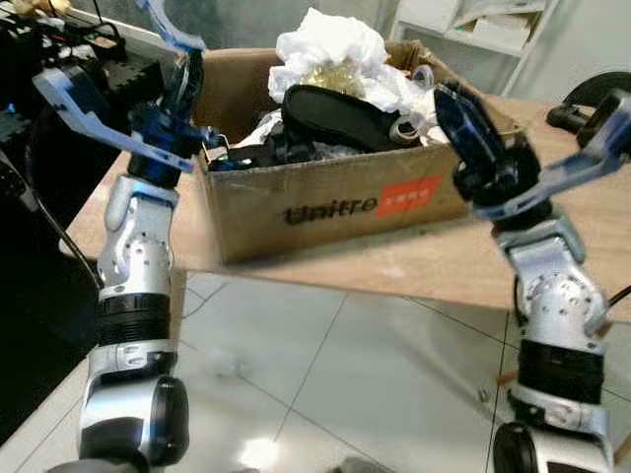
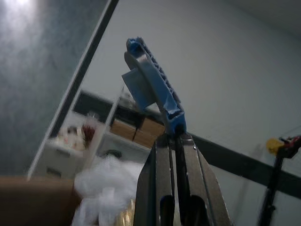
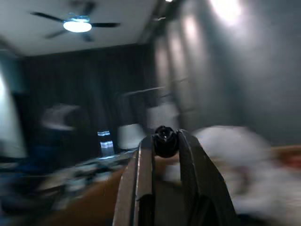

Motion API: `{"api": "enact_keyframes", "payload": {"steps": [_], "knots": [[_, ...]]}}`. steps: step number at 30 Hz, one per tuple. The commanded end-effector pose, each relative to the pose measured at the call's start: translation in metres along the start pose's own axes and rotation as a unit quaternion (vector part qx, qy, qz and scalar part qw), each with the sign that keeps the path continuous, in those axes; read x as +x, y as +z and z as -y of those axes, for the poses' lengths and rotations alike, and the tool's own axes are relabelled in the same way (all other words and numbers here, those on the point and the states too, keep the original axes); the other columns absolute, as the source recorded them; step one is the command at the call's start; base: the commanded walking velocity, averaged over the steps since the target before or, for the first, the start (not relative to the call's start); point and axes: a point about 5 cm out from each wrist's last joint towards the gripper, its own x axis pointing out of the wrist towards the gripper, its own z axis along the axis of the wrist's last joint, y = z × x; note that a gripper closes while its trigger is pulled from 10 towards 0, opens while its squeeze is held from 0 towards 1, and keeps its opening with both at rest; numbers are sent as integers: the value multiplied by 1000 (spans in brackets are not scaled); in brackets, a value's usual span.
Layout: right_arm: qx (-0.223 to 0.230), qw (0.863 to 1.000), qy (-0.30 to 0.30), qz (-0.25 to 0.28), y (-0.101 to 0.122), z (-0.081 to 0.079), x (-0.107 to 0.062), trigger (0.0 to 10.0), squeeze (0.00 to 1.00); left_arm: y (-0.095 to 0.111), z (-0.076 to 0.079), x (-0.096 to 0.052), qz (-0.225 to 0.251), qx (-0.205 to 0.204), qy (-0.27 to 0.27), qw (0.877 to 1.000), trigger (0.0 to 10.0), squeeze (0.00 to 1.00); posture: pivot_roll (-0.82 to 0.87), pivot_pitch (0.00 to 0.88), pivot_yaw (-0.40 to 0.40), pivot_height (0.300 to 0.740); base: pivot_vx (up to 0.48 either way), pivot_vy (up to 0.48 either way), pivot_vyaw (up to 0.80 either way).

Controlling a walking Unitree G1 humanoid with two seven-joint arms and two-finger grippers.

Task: Picking trash to rubbish bin

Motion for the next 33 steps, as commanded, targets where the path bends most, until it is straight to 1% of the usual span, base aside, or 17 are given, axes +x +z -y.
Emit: {"api": "enact_keyframes", "payload": {"steps": [1, 4, 5, 6, 7, 9, 11, 12, 13, 14, 15, 16, 18, 23, 26, 29, 33], "knots": [[-29, 999, -40, 0, 4, 9, -4, 10000, 0, 2, 8, 7, 2, -2, -17, 1000, 10000, 0, 3, 99, 22, 740, 375, 0, 0], [-83, 993, -80, 0, 18, 20, 4, 10000, 0, 1, 17, 15, -21, 34, -24, 999, 10000, 0, -2, 99, 23, 740, 86, 0, 0], [-83, 993, -80, 0, 18, 20, 4, 10000, 0, 1, 17, 15, -21, 34, -24, 999, 10000, 0, -2, 99, 23, 740, 0, 0, 0], [-118, 990, -79, -15, 20, 19, 9, 10000, 0, -1, 20, 17, -34, 50, -28, 998, 10000, 0, -2, 99, 23, 740, 0, 0, 0], [-118, 990, -79, -15, 20, 19, 9, 10000, 0, -1, 20, 17, -34, 50, -28, 998, 10000, 0, -2, 99, 23, 740, 0, 0, 0], [-165, 982, -81, -47, 17, 18, 17, 10000, 0, -4, 23, 20, -55, 71, -26, 996, 10000, 0, -10, 95, 20, 740, 0, 0, 0], [-172, 980, -79, -57, 14, 16, 25, 10000, 0, -11, 23, 22, -100, 122, -21, 987, 10000, 0, -10, 95, 20, 740, 0, 0, 0], [-184, 977, -78, -68, 11, 15, 29, 10000, 24, -17, 23, 21, -132, 157, -21, 979, 10000, 757, -10, 95, 20, 740, 0, 0, 0], [-184, 977, -78, -68, 11, 15, 29, 10000, 24, -17, 23, 21, -132, 157, -21, 979, 10000, 757, -10, 95, 20, 740, 0, 0, 0], [-208, 972, -67, -86, 7, 12, 32, 10000, 396, -24, 23, 20, -161, 186, -27, 969, 10000, 1000, -10, 95, 20, 740, 0, 0, 0], [-208, 972, -67, -86, 7, 12, 32, 10000, 396, -24, 23, 20, -161, 186, -27, 969, 10000, 1000, -10, 95, 20, 740, 0, 0, 0], [-233, 963, -67, -116, 0, 8, 37, 10000, 1000, -36, 23, 16, -222, 242, -40, 944, 10000, 1000, -13, 95, 17, 740, 0, 0, 0], [-242, 960, -77, -118, 1, 7, 40, 10000, 1000, -40, 25, 13, -246, 268, -46, 930, 10000, 1000, -10, 95, 14, 740, 0, 0, 0], [-245, 960, -81, -107, 5, 6, 42, 10000, 1000, -40, 27, 14, -252, 281, -50, 925, 10000, 1000, -9, 96, 16, 740, 0, 0, 0], [-243, 960, -112, -78, 18, 11, 38, 10000, 1000, -34, 37, 20, -226, 256, -65, 938, 10000, 1000, -11, 96, 18, 740, 0, 0, 0], [-247, 958, -128, -77, 20, 15, 37, 10000, 1000, -32, 41, 22, -216, 244, -72, 943, 10000, 1000, -11, 96, 18, 740, 0, 0, 0], [-263, 943, -165, -122, 11, 26, 27, 10000, 1000, -34, 59, 21, -202, 199, -117, 952, 10000, 1000, -11, 96, 18, 740, 0, 0, 0]]}}
